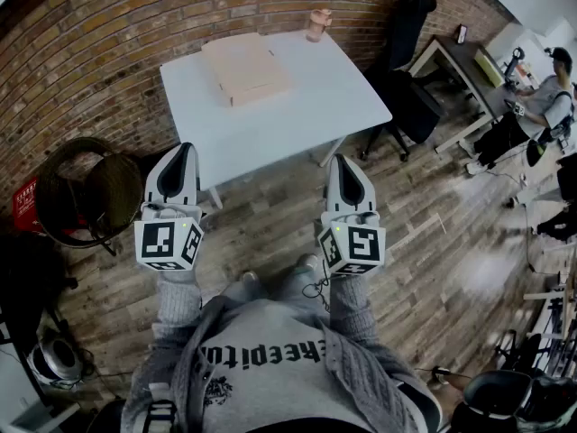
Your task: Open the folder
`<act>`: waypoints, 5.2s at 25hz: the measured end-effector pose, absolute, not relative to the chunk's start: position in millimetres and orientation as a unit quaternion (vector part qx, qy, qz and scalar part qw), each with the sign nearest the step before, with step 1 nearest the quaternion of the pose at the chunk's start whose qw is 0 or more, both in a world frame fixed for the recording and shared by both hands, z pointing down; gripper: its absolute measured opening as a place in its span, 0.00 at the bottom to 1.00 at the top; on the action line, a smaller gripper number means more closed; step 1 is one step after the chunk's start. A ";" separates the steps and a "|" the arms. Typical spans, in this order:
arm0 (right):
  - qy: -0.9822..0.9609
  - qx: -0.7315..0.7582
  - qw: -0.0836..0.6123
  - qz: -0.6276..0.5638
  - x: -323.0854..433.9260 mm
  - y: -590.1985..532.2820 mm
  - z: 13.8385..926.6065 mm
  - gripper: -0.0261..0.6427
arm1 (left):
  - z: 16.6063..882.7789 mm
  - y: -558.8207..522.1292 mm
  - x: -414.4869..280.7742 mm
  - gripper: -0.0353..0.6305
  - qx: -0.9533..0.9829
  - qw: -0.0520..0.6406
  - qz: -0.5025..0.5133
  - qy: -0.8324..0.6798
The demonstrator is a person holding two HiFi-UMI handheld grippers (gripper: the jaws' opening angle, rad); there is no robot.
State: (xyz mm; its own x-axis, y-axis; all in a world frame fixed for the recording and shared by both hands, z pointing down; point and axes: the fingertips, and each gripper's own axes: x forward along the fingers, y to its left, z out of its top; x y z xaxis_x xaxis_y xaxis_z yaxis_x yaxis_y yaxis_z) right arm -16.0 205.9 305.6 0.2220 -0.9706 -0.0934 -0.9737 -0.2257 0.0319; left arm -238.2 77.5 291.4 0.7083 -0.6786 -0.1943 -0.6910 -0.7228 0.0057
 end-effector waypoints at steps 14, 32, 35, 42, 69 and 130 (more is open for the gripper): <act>0.621 -0.782 0.016 0.046 -15.1 198.1 306.1 0.04 | 290.8 69.0 -236.6 0.07 -0.924 0.033 0.094 0.370; 0.625 -0.779 0.028 0.040 47.2 152.4 312.9 0.04 | 301.1 22.7 -167.1 0.07 -0.927 0.025 0.087 0.363; 0.635 -0.770 0.034 0.041 64.5 125.9 311.7 0.05 | 298.1 2.1 -152.9 0.07 -0.923 0.032 0.086 0.374; 0.660 -0.749 0.039 0.046 103.6 59.7 299.9 0.04 | 287.0 -48.0 -117.3 0.07 -0.913 0.039 0.089 0.396; 0.777 -0.628 0.025 0.035 203.6 -118.2 304.3 0.05 | 288.3 -151.6 -23.0 0.07 -0.856 0.052 0.075 0.508; 0.752 -0.555 -0.243 -0.259 191.8 -267.7 582.7 0.04 | 565.5 -205.6 17.9 0.21 -0.824 0.205 -0.451 0.275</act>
State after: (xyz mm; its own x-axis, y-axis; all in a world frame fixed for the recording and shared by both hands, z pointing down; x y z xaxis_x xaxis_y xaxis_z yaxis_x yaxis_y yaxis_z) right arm 191.8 -267.7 582.7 -0.2651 -0.7088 0.6537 -0.9611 0.2486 -0.1202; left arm 17.9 -205.6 565.5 0.4420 -0.6372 0.6314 -0.2680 -0.7655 -0.5850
